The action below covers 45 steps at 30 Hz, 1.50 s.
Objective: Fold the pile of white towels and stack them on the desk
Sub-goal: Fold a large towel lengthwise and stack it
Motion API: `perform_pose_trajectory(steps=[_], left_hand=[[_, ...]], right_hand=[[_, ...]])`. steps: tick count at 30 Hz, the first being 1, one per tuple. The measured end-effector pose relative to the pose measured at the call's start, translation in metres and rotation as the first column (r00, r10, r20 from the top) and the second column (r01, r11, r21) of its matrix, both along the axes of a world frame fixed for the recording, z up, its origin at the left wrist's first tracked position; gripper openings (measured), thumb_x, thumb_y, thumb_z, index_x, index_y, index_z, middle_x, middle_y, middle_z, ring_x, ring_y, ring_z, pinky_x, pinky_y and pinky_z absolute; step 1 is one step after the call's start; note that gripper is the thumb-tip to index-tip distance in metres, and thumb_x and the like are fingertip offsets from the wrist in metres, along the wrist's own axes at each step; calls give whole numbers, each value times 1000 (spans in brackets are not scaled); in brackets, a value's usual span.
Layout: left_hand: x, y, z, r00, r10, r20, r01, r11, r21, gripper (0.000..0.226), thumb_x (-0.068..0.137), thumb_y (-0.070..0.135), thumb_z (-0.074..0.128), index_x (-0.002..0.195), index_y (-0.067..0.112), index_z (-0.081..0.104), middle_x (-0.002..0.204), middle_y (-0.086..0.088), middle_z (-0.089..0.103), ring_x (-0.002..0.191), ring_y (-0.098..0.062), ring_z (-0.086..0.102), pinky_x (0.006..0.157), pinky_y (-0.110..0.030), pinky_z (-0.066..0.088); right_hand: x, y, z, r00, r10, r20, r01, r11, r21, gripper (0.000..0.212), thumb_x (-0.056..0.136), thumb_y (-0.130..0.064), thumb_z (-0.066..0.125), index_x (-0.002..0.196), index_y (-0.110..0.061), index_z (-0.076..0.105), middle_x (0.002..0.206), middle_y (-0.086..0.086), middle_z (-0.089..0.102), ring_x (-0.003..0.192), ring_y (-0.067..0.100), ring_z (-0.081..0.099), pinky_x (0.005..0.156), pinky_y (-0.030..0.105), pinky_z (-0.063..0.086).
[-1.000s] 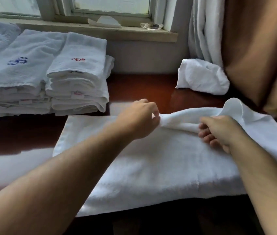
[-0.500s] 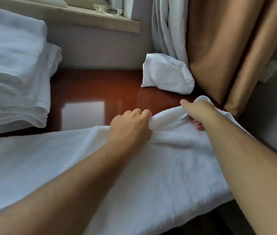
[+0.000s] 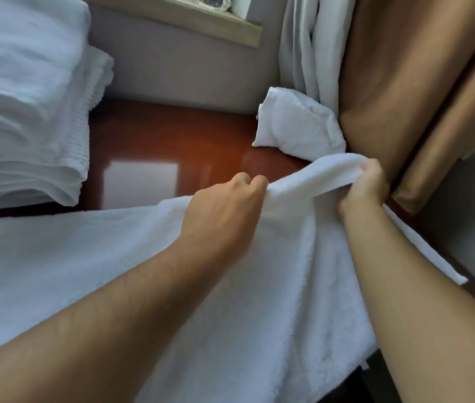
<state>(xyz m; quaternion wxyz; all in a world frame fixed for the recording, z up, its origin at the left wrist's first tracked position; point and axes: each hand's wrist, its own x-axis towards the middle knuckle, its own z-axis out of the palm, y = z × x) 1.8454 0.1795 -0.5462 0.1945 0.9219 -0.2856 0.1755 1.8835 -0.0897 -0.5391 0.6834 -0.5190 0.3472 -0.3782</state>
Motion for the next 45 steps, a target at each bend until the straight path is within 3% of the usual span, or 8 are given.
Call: perform_pose_trajectory(steps=[11, 15, 20, 25, 28, 33, 37, 45], left_hand=[[-34, -19, -2, 978, -197, 61, 194, 979, 64, 24, 97, 28, 40, 106, 24, 62, 96, 2, 60, 77, -28, 61, 55, -33, 42], [-34, -19, -10, 977, -209, -41, 213, 963, 166, 25, 98, 30, 44, 116, 27, 60, 102, 3, 65, 82, -26, 64, 57, -32, 41], [-34, -15, 1, 917, -387, 95, 391, 920, -16, 26, 98, 32, 46, 114, 33, 67, 100, 7, 68, 82, -24, 66, 59, -32, 49], [-35, -18, -3, 926, -354, -131, 360, 933, 25, 39, 95, 59, 35, 106, 40, 66, 86, 13, 60, 82, -13, 60, 59, -29, 40], [-29, -18, -5, 954, -301, -12, 295, 943, -153, 28, 99, 40, 42, 112, 37, 67, 103, 12, 68, 97, -15, 61, 72, -32, 50], [-13, -14, -25, 911, -337, -238, 379, 911, 160, 54, 97, 61, 37, 147, 42, 37, 153, 12, 34, 145, -14, 20, 117, -32, 18], [-9, -9, -32, 907, -286, -307, 364, 902, 234, 74, 88, 75, 17, 155, 44, 18, 167, 8, 11, 154, -16, 3, 122, -34, 3], [-13, -8, -25, 903, -339, -264, 402, 885, 235, 81, 81, 83, 31, 152, 45, 26, 163, 12, 21, 150, -14, 14, 121, -35, 11]], right_hand=[[-51, -41, 14, 995, -81, -51, 84, 994, 72, 38, 84, -37, 68, 118, -20, 67, 100, 3, 76, 86, 22, 75, 74, 37, 62], [-51, -36, 3, 993, -18, -115, 35, 988, 147, 21, 92, -11, 61, 112, -9, 66, 98, 12, 74, 87, 30, 73, 70, 40, 63], [-67, -49, -8, 957, -268, -109, 267, 963, -22, 40, 101, -19, 39, 134, -12, 61, 123, 5, 67, 106, 17, 66, 80, 25, 55], [-71, -50, -6, 929, -307, -207, 275, 946, -172, 40, 101, -18, 40, 136, -13, 59, 128, 5, 65, 110, 18, 64, 90, 29, 54], [-75, -43, -13, 903, -215, -371, 90, 941, -325, 38, 95, -32, 51, 128, -17, 61, 116, 4, 67, 100, 19, 66, 90, 40, 58], [-87, -45, -29, 854, -234, -465, -61, 842, -536, 45, 92, -29, 51, 131, -9, 59, 103, 2, 64, 88, 16, 63, 69, 30, 51], [-107, -67, -29, 834, -361, -418, 58, 811, -583, 41, 96, -14, 44, 132, -2, 60, 126, 14, 64, 114, 32, 62, 86, 32, 50], [-106, -81, -25, 851, -339, -401, 111, 862, -494, 34, 89, -20, 57, 117, -3, 66, 109, 10, 70, 88, 23, 67, 57, 22, 42]])
